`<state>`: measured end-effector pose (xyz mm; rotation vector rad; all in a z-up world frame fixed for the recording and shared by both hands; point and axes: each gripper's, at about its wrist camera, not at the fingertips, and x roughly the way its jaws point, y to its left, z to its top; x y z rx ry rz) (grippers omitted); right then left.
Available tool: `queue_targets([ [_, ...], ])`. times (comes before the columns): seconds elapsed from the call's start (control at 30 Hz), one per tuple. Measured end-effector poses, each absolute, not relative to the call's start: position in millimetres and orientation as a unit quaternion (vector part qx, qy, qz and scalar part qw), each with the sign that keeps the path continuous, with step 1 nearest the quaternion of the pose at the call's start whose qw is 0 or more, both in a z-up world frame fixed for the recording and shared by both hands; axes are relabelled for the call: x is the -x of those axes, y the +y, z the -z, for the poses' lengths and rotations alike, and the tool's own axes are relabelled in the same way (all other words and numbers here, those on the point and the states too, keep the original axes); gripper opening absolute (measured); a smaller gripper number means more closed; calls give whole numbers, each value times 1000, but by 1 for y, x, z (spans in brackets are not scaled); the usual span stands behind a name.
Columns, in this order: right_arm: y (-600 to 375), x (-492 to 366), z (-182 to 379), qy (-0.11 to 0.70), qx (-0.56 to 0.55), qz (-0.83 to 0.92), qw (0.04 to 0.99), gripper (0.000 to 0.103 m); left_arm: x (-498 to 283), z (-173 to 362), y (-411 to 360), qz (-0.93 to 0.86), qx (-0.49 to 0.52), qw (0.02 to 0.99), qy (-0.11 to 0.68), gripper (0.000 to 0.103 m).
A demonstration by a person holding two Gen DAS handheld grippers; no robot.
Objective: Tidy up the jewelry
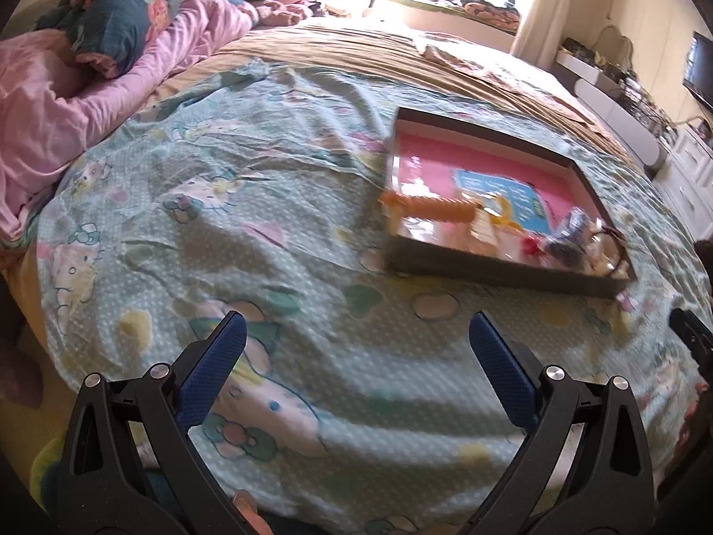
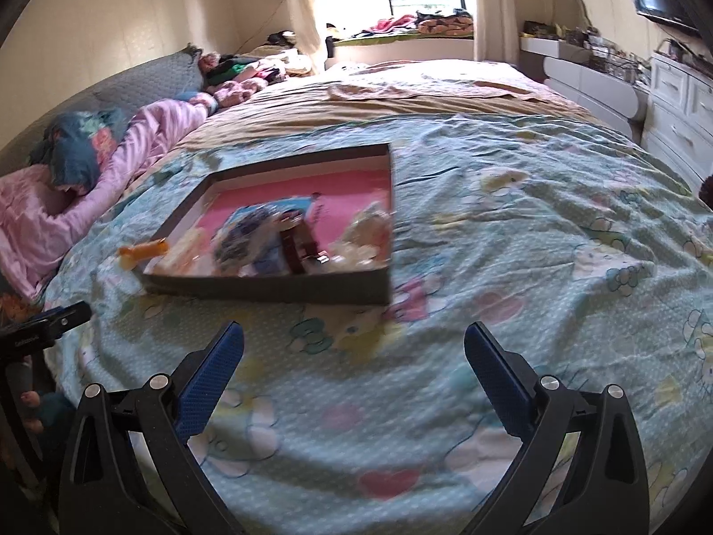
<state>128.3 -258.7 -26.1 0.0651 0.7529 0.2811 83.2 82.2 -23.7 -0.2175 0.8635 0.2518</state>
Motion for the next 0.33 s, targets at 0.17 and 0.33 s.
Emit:
queue_targets([
  [0.17,-341,-209,30,369,-50,-18,928,99,-149,36,173,-222,141,865,428,94],
  [0.33,-415,-288,55,392,-45,88,915,99,-208,59,251,-293,148,844,424,94],
])
